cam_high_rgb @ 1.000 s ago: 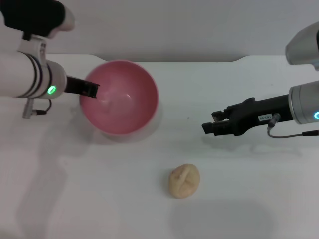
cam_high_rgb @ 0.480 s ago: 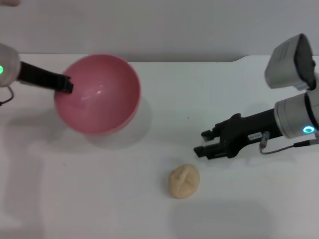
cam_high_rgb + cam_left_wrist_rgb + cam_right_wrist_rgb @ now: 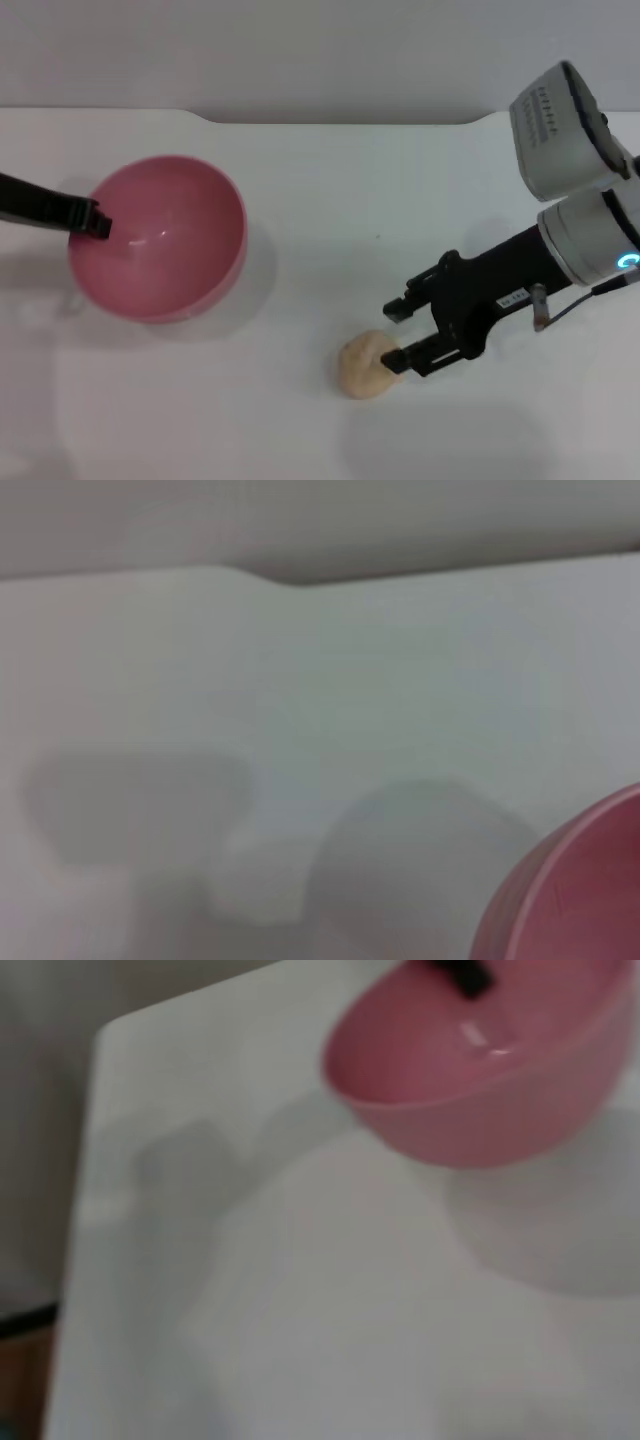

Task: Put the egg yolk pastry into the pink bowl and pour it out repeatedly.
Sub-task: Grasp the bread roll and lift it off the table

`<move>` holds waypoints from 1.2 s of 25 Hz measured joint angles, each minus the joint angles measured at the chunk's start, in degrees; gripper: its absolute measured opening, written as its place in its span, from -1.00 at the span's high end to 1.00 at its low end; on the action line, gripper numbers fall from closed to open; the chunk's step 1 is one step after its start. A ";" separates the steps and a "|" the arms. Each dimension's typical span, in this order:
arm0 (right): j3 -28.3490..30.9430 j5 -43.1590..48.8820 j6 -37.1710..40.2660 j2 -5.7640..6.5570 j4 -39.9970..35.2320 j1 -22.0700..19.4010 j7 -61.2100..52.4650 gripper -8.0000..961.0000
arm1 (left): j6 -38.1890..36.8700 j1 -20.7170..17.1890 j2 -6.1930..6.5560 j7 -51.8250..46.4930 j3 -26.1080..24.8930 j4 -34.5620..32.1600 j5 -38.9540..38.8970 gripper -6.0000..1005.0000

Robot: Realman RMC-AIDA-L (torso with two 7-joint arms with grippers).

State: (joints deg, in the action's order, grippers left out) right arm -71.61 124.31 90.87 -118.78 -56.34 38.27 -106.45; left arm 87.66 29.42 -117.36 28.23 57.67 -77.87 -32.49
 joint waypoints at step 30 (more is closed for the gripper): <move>-24.61 4.43 -23.11 -0.84 3.03 2.05 -5.93 -0.17 | -1.40 0.16 -0.59 0.59 1.40 0.71 -1.03 0.99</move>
State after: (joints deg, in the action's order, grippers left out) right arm -96.22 128.74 67.76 -119.62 -53.31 40.32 -112.38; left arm 86.25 29.57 -117.95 28.82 59.08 -77.16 -33.51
